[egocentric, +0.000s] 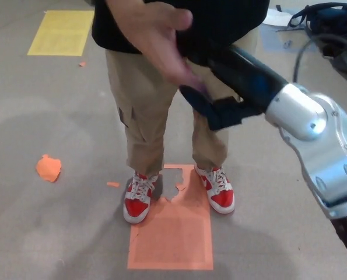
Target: The robot extends its right arm to grab a person's hand and shakes it
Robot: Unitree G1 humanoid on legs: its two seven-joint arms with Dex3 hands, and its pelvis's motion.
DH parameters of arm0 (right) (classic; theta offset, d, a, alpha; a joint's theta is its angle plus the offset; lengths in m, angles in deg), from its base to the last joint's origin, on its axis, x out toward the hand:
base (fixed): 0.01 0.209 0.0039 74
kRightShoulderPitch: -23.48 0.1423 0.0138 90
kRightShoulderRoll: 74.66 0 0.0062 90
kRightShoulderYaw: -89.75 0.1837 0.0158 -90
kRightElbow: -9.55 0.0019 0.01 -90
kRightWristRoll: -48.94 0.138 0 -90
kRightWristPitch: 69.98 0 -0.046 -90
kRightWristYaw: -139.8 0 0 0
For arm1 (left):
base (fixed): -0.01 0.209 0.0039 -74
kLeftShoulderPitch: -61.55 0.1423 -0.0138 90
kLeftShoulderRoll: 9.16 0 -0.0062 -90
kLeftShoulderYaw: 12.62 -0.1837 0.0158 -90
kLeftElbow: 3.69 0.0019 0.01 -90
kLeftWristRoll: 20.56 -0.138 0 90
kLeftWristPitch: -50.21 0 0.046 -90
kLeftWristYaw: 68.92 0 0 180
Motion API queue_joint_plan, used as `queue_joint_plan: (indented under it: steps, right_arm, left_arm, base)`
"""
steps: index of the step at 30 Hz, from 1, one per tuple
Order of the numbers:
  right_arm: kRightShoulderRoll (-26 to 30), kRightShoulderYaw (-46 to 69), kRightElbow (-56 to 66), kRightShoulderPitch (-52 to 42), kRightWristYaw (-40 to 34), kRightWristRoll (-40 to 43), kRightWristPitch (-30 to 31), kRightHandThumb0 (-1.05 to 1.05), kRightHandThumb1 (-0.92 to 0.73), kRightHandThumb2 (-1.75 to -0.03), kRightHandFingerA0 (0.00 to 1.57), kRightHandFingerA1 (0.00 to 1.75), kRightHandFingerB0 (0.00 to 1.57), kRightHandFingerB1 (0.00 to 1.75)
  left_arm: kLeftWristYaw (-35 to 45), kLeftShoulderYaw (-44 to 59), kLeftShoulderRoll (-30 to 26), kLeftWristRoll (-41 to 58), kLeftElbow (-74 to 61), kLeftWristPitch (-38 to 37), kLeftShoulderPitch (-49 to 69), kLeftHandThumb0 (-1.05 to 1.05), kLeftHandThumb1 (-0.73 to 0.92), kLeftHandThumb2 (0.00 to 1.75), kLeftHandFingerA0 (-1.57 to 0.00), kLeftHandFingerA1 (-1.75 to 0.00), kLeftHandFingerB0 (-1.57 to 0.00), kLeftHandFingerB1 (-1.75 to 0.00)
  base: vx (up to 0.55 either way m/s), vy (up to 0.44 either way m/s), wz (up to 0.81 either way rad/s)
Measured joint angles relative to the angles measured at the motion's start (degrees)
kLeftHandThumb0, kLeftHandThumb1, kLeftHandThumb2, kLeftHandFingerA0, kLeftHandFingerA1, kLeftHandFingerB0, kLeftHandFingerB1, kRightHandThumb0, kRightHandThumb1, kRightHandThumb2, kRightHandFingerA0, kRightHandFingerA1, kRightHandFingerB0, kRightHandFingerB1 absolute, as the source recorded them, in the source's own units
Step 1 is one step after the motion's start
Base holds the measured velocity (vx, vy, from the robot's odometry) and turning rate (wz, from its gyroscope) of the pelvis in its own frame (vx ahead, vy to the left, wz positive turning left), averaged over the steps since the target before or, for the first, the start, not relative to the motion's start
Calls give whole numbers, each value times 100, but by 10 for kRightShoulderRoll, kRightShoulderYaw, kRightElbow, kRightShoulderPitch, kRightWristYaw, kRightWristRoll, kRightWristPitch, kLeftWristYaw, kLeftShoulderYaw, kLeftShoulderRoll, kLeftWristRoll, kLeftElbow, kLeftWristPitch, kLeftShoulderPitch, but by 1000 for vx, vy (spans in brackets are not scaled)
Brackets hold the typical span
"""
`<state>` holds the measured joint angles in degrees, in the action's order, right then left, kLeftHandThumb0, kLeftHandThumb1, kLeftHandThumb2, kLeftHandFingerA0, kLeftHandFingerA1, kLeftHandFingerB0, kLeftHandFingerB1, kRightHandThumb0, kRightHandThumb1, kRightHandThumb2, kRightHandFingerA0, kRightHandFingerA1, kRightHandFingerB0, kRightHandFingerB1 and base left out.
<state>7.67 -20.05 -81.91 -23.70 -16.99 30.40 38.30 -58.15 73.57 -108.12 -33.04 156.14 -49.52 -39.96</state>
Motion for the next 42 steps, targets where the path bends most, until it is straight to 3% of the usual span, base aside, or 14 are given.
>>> queue_joint_plan:
  steps: [3, 17, 20, 24, 28, 29, 30, 31, 32, 34, 35, 38, 39, 42]
  right_arm:
    - [-4, -9, 5, 22, 12, -2, 26, -89, -76, -113, 6, 32, 0, 13]
    - [-28, -81, -33, 112, 68, -11, 154, -92, -72, -108, 0, 28, 0, 8]
    - [-37, -110, -88, 137, 65, -26, 168, -83, -76, -62, 22, 38, 0, 0]
    - [-52, -157, -174, 173, 44, -60, 180, -64, -60, -85, 50, 58, 0, 7]
    - [-80, -197, -266, 197, -5, -100, 186, -42, -69, -64, 76, 62, 3, 18]
    - [-83, -200, -277, 199, -10, -105, 186, -20, -60, -59, 80, 111, 10, 25]
    - [-88, -206, -298, 204, -22, -111, 185, -13, -41, -87, 100, 113, 15, 49]
    - [-93, -212, -322, 210, -37, -118, 182, -13, -41, -87, 100, 113, 15, 49]
    - [-96, -215, -333, 212, -44, -121, 181, -20, -62, -59, 86, 118, 46, 44]
    - [-104, -223, -375, 218, -75, -131, 171, -20, -62, -59, 86, 118, 46, 44]
    - [-105, -225, -390, 221, -86, -133, 167, -22, -53, -55, 89, 111, 76, 56]
    - [-107, -227, -424, 226, -122, -137, 150, -19, -58, -57, 89, 111, 75, 65]
    - [-107, -227, -434, 228, -134, -138, 143, -18, -60, -59, 87, 123, 71, 81]
    - [-107, -222, -459, 228, -172, -139, 121, -14, -61, -58, 87, 107, 72, 73]
  left_arm:
    - [2, 0, 0, 0, 0, -3, 0, -53, 85, 70, -19, -34, -19, -32]
    - [10, 2, -2, 1, -1, -26, 2, -51, 85, 71, -19, -34, -19, -32]
    - [11, 4, -2, 1, -2, -27, 4, -51, 86, 71, -19, -33, -19, -31]
    - [12, 4, -2, 1, -4, -28, 6, -52, 86, 70, -18, -34, -19, -33]
    - [15, 8, -2, 2, -8, -32, 8, -52, 85, 65, -21, -34, -19, -31]
    - [15, 8, -2, 2, -8, -32, 8, -28, 61, 111, -7, -50, -6, -49]
    - [15, 8, -2, 2, -8, -33, 8, -52, 87, 66, -22, -33, -19, -30]
    - [15, 8, -2, 2, -8, -33, 8, -52, 87, 66, -22, -33, -19, -30]
    - [15, 8, -2, 2, -8, -33, 8, -51, 88, 69, -19, -33, -21, -32]
    - [15, 7, -1, 1, -8, -33, 8, -51, 88, 69, -19, -33, -21, -32]
    - [15, 7, -1, 1, -8, -33, 8, -52, 89, 69, -19, -33, -21, -32]
    - [15, 5, -1, 1, -8, -33, 8, -52, 90, 67, -22, -34, -20, -30]
    - [15, 4, -1, 1, -8, -33, 7, -28, 63, 113, -7, -50, -6, -49]
    - [15, 3, -1, 0, -9, -33, 5, -28, 63, 112, -8, -50, -7, -49]
  base:
    - [0, 0, 0]
    - [0, 0, 0]
    - [0, 0, 0]
    - [0, 0, 0]
    - [0, 0, 0]
    - [0, 0, 0]
    - [0, 0, 0]
    - [0, 0, 0]
    - [0, 0, 0]
    - [0, 0, 0]
    - [0, 0, 0]
    - [0, 0, 0]
    - [0, 0, 0]
    - [0, 0, 0]
